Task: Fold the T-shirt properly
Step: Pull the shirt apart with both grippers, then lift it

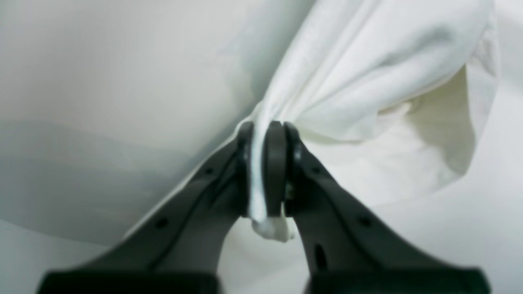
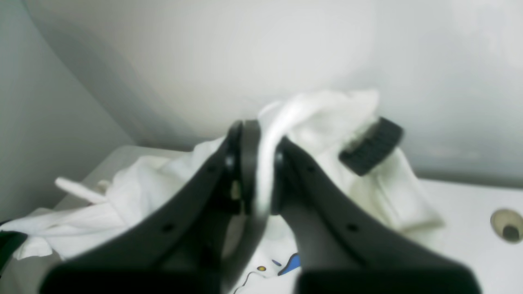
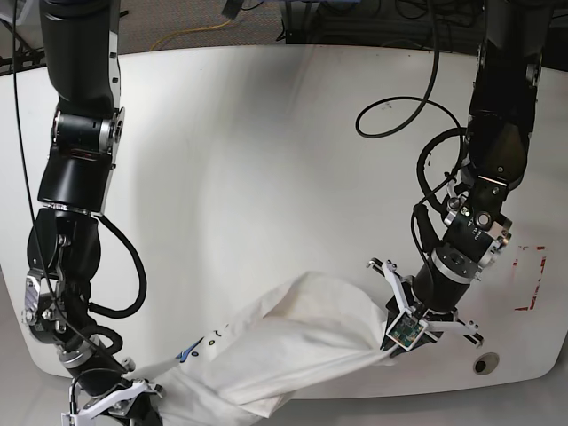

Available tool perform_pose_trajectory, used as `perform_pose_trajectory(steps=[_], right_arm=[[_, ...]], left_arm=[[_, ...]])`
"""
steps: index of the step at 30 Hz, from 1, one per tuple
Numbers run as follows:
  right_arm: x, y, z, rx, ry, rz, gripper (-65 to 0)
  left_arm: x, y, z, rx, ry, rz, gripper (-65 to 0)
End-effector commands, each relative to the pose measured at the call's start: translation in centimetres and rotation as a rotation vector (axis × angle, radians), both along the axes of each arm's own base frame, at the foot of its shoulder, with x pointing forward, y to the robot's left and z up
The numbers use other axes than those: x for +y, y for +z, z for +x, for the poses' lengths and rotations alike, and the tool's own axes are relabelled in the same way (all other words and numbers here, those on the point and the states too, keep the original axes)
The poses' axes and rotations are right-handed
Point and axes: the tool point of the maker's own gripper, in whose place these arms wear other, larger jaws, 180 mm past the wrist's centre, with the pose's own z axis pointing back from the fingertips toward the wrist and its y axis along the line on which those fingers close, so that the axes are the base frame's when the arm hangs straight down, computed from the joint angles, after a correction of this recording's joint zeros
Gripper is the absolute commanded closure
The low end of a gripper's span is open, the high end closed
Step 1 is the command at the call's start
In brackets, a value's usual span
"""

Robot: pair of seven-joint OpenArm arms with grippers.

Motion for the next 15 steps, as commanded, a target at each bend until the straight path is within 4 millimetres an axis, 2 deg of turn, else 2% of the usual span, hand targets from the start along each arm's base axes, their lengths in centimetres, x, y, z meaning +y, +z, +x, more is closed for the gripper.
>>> perform_pose_trajectory(steps=[1,5,7,12,15], right_arm=[[-1.0,3.3,0.4,-0.082,-0.024,0.010,0.0],[-1.7,1.6,1.0,-0.032,-0.040,0.028,0.0],[-2.1,-0.6,1.0,0.016,-0.048,0.034,0.0],[-3.5,-5.5,-0.3,0.101,-0.081,0.064,0.0],[-4.0,-9.5,-2.0,0.167,-0.097,0.078,0.0]], left_arm=[[1.7,3.4,0.8,-0.087,0.043,-0.002,0.0],[1.7,3.2,0.7,-0.079,0.029,0.014,0.0],[1.5,2.7,0.5,-0.067,0.014,0.027,0.0],[1.4,-0.7,-0.6,0.012,0.006,0.033,0.0],[1.4,-4.3,-2.0,0.096,0.003,0.033,0.0]])
